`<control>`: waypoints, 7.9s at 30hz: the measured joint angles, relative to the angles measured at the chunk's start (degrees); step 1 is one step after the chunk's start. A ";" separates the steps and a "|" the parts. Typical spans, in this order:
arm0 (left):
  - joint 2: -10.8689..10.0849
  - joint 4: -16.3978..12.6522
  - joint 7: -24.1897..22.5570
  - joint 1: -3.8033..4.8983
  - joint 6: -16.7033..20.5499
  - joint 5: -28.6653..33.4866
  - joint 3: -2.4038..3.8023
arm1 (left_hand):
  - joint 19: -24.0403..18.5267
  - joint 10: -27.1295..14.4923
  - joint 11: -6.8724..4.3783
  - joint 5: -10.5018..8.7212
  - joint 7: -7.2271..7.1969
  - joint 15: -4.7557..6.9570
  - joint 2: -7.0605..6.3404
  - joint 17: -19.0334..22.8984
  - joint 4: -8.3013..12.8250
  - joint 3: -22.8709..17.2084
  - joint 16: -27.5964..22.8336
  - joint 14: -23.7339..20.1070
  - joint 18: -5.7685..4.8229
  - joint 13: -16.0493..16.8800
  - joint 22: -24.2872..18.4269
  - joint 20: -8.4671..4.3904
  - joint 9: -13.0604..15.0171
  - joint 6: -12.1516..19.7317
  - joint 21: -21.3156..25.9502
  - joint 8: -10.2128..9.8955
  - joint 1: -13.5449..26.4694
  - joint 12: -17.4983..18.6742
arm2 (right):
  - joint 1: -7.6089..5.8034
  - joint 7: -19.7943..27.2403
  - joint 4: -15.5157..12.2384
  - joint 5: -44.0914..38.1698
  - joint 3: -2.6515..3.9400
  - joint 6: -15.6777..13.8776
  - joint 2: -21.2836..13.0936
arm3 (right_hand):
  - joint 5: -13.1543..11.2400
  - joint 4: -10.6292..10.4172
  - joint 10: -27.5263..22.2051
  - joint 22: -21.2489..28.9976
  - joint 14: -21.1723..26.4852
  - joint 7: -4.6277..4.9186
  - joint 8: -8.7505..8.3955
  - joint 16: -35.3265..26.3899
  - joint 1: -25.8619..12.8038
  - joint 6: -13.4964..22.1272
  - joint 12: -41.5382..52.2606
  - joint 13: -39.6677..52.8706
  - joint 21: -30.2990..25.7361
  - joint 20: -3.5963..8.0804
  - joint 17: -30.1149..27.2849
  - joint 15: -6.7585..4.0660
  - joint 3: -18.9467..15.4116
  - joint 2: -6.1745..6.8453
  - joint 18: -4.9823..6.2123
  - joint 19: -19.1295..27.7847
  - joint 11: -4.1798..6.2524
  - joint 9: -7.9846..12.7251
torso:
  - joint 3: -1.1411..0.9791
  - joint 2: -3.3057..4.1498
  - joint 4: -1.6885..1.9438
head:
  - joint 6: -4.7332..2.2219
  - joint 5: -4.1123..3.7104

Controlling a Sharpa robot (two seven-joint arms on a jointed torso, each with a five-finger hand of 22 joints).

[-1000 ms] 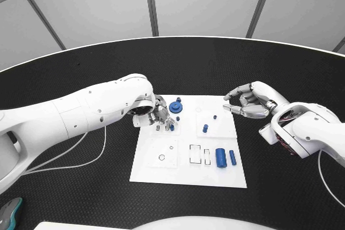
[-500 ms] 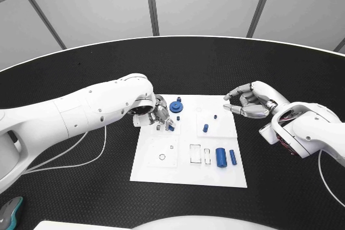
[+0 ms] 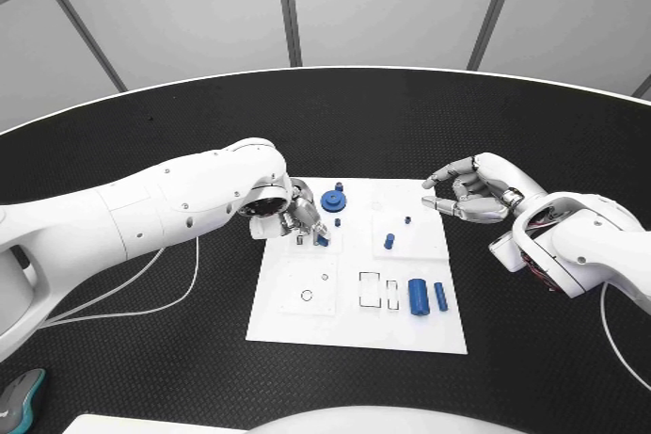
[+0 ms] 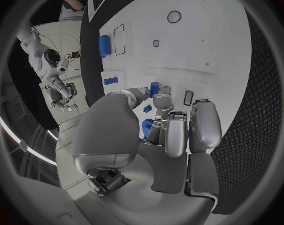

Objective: Assemble the parts on the task board

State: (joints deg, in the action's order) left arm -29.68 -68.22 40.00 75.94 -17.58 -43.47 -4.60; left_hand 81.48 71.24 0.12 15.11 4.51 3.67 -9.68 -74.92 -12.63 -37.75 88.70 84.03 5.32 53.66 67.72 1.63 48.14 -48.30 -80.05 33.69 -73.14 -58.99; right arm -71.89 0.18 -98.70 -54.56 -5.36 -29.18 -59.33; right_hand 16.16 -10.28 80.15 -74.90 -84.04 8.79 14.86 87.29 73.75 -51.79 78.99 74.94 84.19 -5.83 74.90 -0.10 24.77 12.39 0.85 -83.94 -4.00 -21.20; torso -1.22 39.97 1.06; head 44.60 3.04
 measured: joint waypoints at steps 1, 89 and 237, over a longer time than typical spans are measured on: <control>-0.26 -0.22 0.00 0.00 0.35 0.90 0.00 | 0.00 0.13 0.13 0.89 0.00 0.00 -0.11 0.00 0.14 -0.15 0.00 0.00 0.00 0.00 0.07 0.00 0.32 0.00 0.00 0.05 0.64 0.00 | 0.00 0.02 0.06 0.00 0.00 -0.02 0.04 | 0.00 0.00 0.00 0.00 0.00 0.00 0.00 0.00 0.00 0.00 0.00 0.00 0.00 0.00 0.00 0.00 0.00 0.00 0.00 0.00 0.00 0.00 | -0.01 -0.02 0.00 | -0.01 0.00; -4.07 -5.78 -2.21 -1.27 7.04 -10.43 -0.38 | 0.20 3.37 -0.89 11.05 -0.60 0.35 -2.95 0.02 2.69 -2.02 0.00 -0.06 -0.90 1.35 1.47 -0.20 2.59 -1.89 -0.73 1.65 4.90 -2.04 | 0.01 1.11 0.70 0.00 0.00 -0.46 0.23 | 0.24 0.00 0.00 -0.03 0.00 0.00 0.19 0.00 0.00 0.00 0.00 -0.04 0.00 0.00 0.01 0.00 0.00 0.00 0.00 0.00 0.00 -0.01 | -0.03 0.07 -0.04 | 0.73 0.49; -2.38 -4.10 -0.02 -1.28 5.50 -11.16 -0.65 | 0.78 4.70 -2.49 11.94 -2.67 1.53 -3.40 0.01 -1.77 9.40 0.00 -0.10 -0.89 -5.06 2.03 -0.77 4.15 -5.59 -0.95 0.73 13.63 1.30 | 0.02 1.18 0.82 0.00 -0.01 -0.55 0.39 | 0.59 -0.16 0.21 0.00 0.00 -0.01 0.19 -0.22 0.00 0.43 0.00 0.00 -0.55 0.20 0.01 0.00 0.16 0.00 0.00 -0.20 0.21 -0.08 | -0.01 0.01 -0.01 | 2.21 0.13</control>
State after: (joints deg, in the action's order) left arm -32.05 -72.33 39.98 74.66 -12.08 -54.62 -5.25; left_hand 82.25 75.93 -2.37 27.05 1.84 5.20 -13.08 -74.91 -14.40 -28.35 88.70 83.93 4.43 48.60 69.75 0.86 52.29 -53.88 -81.00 34.42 -59.51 -57.70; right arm -71.87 1.37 -97.88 -54.56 -5.37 -29.73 -58.94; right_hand 16.75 -10.44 80.36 -74.91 -84.04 8.79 15.04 87.07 73.75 -51.36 78.99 74.94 83.65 -5.63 74.91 -0.10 24.93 12.39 0.85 -84.14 -3.79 -21.28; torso -1.22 39.97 1.05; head 46.81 3.17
